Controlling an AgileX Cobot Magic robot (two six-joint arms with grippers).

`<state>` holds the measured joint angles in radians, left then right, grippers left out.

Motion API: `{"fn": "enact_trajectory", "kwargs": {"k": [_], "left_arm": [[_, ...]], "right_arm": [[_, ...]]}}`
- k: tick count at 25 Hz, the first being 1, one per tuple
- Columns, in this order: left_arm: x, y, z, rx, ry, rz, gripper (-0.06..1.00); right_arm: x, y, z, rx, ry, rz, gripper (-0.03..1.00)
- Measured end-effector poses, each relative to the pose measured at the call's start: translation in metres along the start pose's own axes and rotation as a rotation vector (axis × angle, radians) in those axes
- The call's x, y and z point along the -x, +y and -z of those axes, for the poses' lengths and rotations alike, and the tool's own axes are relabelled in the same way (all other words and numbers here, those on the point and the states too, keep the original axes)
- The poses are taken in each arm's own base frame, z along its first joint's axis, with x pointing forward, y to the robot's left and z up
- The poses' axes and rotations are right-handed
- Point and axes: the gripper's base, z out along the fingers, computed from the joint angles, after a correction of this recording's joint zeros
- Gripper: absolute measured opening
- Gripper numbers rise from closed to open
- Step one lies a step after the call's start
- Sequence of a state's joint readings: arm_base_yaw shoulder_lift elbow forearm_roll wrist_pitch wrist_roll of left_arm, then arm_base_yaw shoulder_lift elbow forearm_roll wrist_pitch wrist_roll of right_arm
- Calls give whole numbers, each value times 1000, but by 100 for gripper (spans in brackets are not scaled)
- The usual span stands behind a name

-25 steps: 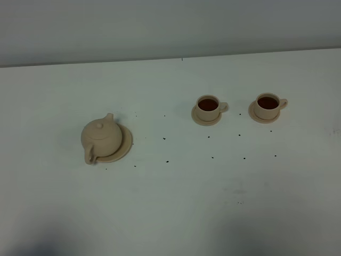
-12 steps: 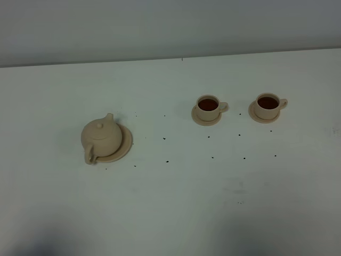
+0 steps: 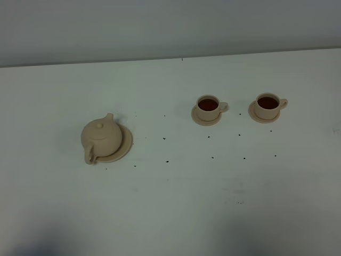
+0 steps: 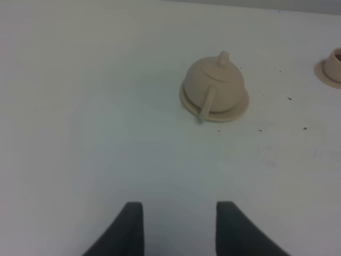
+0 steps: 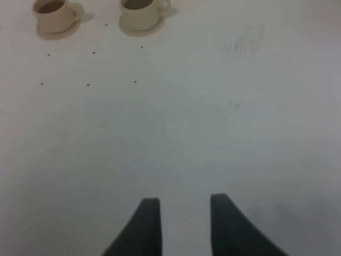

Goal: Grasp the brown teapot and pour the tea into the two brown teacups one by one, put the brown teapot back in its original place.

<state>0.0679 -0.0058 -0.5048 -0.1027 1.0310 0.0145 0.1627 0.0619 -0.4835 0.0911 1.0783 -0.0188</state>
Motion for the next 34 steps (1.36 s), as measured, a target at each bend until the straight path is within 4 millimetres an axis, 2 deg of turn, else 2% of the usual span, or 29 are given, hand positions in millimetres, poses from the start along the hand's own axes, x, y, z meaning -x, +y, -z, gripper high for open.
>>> {"fn": "enact_trajectory", "kwargs": {"k": [34], "left_arm": [[0, 0, 0, 0, 0, 0, 34]], "right_arm": [[0, 0, 0, 0, 0, 1, 24]]}}
